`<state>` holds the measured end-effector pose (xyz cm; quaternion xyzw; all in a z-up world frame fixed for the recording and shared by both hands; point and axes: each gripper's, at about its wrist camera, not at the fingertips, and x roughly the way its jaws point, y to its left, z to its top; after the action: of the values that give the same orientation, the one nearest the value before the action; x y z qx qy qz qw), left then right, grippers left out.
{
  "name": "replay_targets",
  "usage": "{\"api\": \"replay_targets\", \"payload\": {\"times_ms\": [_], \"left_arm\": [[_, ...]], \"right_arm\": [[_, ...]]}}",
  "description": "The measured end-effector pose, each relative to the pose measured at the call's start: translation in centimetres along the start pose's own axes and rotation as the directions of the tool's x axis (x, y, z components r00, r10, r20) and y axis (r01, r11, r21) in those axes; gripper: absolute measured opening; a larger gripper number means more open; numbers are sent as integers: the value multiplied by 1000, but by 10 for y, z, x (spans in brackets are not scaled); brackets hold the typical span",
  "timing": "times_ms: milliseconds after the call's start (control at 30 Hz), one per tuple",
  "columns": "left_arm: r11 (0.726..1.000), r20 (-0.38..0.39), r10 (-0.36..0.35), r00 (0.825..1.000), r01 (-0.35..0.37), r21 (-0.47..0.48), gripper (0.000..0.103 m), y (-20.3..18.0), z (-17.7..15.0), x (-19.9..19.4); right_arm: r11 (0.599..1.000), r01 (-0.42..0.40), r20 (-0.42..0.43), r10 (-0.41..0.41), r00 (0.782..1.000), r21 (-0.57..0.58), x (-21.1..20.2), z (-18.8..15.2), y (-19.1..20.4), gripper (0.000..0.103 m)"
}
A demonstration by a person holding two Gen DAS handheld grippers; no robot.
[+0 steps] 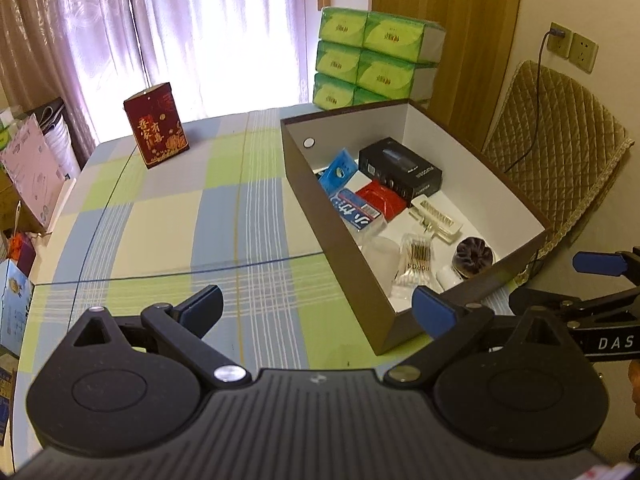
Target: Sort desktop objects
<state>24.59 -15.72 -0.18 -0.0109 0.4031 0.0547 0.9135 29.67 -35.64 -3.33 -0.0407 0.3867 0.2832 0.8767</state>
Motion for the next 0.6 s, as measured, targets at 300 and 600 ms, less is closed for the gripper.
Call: {"api": "replay_targets", "payload": {"times_ms": [300,600], "left_arm": [[999,-34,33,999,-33,9,99,-6,-10,8],[999,-69,40,997,-38,18,99,-11,-18,17]], "right_arm": [[999,1,-20,-2,1000,-33,3,-8,4,101],[999,14,-33,-15,999,-53,4,-13,4,101]]}}
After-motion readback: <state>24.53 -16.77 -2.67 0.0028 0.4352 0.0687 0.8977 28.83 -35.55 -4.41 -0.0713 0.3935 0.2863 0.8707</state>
